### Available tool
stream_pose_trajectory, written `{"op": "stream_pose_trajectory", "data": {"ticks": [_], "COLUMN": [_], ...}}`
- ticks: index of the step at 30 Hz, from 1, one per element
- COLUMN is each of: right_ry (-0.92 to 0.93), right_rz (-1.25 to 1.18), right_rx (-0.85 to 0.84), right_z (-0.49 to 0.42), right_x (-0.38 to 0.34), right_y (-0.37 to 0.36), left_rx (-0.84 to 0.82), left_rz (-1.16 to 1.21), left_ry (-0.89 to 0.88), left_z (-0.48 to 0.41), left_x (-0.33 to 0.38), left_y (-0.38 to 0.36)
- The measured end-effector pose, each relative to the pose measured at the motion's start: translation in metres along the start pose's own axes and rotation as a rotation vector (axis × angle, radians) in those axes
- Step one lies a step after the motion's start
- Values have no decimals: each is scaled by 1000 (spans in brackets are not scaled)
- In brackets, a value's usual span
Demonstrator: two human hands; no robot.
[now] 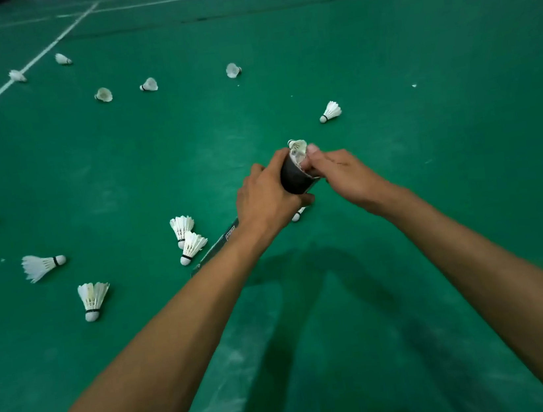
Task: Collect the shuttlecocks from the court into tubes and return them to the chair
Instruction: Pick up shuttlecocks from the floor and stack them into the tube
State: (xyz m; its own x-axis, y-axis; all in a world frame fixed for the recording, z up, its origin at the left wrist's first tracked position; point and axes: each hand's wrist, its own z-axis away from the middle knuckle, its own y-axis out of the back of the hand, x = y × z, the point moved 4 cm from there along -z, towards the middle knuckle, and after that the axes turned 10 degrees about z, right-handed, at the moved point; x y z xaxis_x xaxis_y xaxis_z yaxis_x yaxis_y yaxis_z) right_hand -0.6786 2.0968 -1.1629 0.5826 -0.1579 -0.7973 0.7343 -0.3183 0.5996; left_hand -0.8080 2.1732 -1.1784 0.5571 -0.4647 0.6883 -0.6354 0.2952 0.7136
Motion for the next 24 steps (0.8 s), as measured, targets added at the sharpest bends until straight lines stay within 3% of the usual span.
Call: {"op": "stream_pose_trajectory", "data": {"ticks": [2,4,5,8,11,14,17,21,22,24], "right_ry": [10,10,-19,-227,-464,-555,-499,-328,-296,-299], "right_rz": [-72,23,119,388,171,93,69,155,178,158], "right_rx": [191,301,268,-38,-254,-386,-276,201,205,-21], "right_z": [2,6,7,15,25,29,23,-6,-14,-29], "right_x": [1,-2,-3,-5,-8,-18,-32,-54,-59,-67], "right_y": [12,21,21,9,5,16,21,32,31,14], "left_rx": [-28,-44,-54,-140,-262,-280,-229,-159,-135,-104], "left_rz": [-1,22,38,94,132,106,149,276,288,274], "left_ry": [-23,-36,-45,-93,-137,-189,-186,-93,-71,-54], "left_z": [-4,-5,-5,-2,-4,-7,-14,-29,-32,-34], "left_x": [-6,-9,-6,12,26,34,37,26,19,2], "left_y": [-3,-5,-7,-17,-23,-17,-8,17,23,34]}}
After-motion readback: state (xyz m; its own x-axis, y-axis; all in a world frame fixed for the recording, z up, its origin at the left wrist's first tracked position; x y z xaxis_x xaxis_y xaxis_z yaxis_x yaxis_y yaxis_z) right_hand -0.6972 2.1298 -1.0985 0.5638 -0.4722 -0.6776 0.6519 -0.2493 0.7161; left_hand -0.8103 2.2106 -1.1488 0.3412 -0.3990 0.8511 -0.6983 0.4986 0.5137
